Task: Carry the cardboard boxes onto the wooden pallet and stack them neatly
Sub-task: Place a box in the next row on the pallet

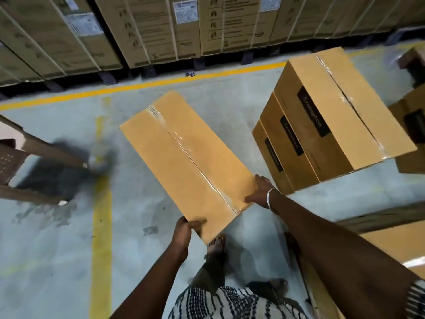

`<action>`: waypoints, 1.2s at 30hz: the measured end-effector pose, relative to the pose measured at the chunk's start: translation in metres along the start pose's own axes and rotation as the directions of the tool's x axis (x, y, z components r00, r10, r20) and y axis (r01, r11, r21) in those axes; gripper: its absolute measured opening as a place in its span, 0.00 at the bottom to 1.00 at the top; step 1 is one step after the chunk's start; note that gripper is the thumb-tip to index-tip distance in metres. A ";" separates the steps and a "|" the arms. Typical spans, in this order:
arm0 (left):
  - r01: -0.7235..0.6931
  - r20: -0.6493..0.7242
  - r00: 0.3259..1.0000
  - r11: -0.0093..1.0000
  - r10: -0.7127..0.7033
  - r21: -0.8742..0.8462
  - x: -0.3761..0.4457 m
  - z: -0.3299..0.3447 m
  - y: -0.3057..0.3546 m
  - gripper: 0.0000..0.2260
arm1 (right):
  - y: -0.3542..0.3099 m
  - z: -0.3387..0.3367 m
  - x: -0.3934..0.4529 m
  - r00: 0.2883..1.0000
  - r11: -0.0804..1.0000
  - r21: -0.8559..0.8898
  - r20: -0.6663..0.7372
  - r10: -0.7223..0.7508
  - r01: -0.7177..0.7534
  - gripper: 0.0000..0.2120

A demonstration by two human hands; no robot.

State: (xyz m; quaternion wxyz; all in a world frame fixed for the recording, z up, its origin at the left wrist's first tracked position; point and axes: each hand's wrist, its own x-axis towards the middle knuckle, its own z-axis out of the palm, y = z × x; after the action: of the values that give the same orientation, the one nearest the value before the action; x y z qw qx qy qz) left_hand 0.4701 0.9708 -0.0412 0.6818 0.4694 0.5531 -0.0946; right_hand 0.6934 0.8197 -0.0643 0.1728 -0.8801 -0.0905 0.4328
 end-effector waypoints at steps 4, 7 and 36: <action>-0.014 -0.041 0.999 0.995 0.010 -0.100 -0.004 -0.016 -0.016 0.13 | 0.018 0.001 -0.015 0.992 0.980 0.164 0.072 0.104 -0.114 0.54; -0.018 -0.073 0.997 0.991 0.008 -0.136 -0.014 -0.026 -0.021 0.29 | 0.035 0.011 -0.037 0.984 0.921 0.358 0.143 0.108 -0.154 0.53; -0.465 0.757 0.534 0.878 0.377 -0.109 -0.195 0.122 0.133 0.25 | 0.121 -0.072 -0.376 0.851 0.161 0.891 -0.454 0.264 0.425 0.55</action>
State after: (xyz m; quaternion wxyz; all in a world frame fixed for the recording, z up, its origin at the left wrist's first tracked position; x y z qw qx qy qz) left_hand 0.5649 0.8759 0.1881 0.8252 0.5401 0.0804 -0.1441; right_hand 0.5230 0.5754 0.2049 0.7398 -0.6270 0.2110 0.1226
